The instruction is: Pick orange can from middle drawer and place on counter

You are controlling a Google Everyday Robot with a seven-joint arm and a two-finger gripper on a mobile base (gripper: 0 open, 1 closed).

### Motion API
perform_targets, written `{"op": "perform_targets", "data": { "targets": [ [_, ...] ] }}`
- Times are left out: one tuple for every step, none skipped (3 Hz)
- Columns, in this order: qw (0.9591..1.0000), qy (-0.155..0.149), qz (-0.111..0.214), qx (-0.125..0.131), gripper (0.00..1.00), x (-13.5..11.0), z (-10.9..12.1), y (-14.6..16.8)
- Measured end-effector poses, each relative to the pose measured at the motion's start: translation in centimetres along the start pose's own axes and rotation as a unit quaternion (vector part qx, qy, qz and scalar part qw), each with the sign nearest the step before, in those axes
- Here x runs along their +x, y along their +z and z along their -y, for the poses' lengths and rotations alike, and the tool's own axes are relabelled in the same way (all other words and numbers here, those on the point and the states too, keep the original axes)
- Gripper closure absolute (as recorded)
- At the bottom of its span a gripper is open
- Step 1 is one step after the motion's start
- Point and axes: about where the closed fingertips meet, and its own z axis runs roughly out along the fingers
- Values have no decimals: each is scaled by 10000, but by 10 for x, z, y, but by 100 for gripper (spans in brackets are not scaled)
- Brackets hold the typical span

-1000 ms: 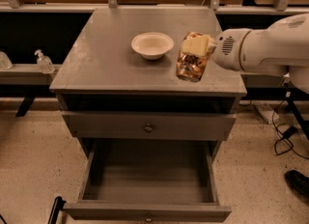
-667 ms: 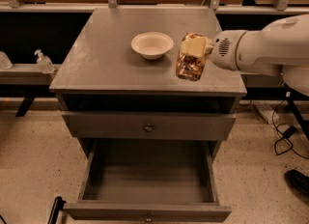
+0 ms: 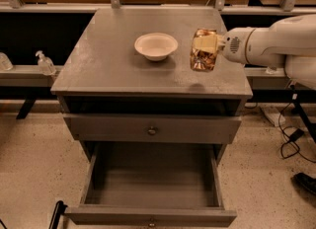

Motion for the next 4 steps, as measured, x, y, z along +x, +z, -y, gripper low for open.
{"op": "perform_targets", "data": {
  "targets": [
    [9984, -274, -358, 354, 100, -1, -14, 5],
    [9932, -805, -460, 698, 100, -8, -13, 13],
    [9925, -966, -397, 643, 100, -12, -13, 20],
    [9913, -1093, -400, 616, 82, -15, -12, 24]
  ]
}}
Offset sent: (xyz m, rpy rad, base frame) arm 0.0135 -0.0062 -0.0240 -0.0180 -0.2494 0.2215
